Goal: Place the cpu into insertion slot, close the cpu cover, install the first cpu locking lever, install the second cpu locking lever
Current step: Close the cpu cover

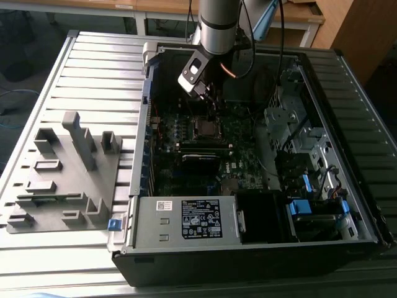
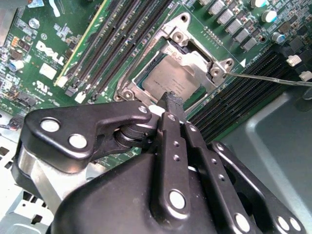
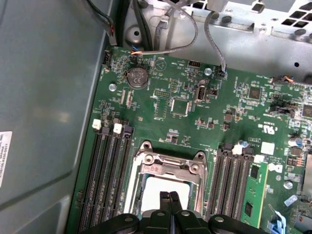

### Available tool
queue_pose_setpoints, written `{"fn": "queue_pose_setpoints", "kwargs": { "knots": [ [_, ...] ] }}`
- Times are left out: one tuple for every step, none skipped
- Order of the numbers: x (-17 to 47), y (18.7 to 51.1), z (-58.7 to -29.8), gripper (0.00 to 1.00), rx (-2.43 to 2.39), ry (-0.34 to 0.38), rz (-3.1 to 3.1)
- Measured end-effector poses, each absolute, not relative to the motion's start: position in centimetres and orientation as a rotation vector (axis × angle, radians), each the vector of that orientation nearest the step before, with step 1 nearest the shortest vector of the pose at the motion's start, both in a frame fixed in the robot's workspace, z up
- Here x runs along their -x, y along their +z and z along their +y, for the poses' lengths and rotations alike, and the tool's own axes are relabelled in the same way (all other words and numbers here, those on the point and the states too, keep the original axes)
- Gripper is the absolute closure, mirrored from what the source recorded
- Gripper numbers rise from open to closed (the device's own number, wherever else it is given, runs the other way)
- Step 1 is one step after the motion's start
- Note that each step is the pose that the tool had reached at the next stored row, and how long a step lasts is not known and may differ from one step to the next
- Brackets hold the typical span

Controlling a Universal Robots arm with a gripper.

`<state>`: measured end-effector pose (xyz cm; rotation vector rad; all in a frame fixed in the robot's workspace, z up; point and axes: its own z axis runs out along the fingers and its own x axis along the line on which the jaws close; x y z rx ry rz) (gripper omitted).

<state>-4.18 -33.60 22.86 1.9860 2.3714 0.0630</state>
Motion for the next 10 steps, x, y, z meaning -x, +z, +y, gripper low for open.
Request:
{"fn": "queue_pose_setpoints", "kwargs": {
  "knots": [
    [4.18,22.86,-33.60,0.89,-1.980,0.063,2.376],
    [4.18,22.86,-33.61,0.89,-1.972,0.064,2.383],
    [4.18,22.86,-33.61,0.89,-1.962,0.064,2.392],
    [4.18,22.86,-33.60,0.89,-1.952,0.064,2.400],
    [4.18,22.86,-33.60,0.89,-1.949,0.065,2.403],
    [4.18,22.86,-33.60,0.89,-1.949,0.065,2.403],
    [4.18,22.86,-33.60,0.89,-1.948,0.065,2.403],
    [4.18,22.86,-33.61,0.89,-1.948,0.065,2.403],
    [4.18,22.86,-33.61,0.89,-1.948,0.065,2.403],
    [4.18,22.86,-33.61,0.89,-1.948,0.065,2.403]
  ]
}}
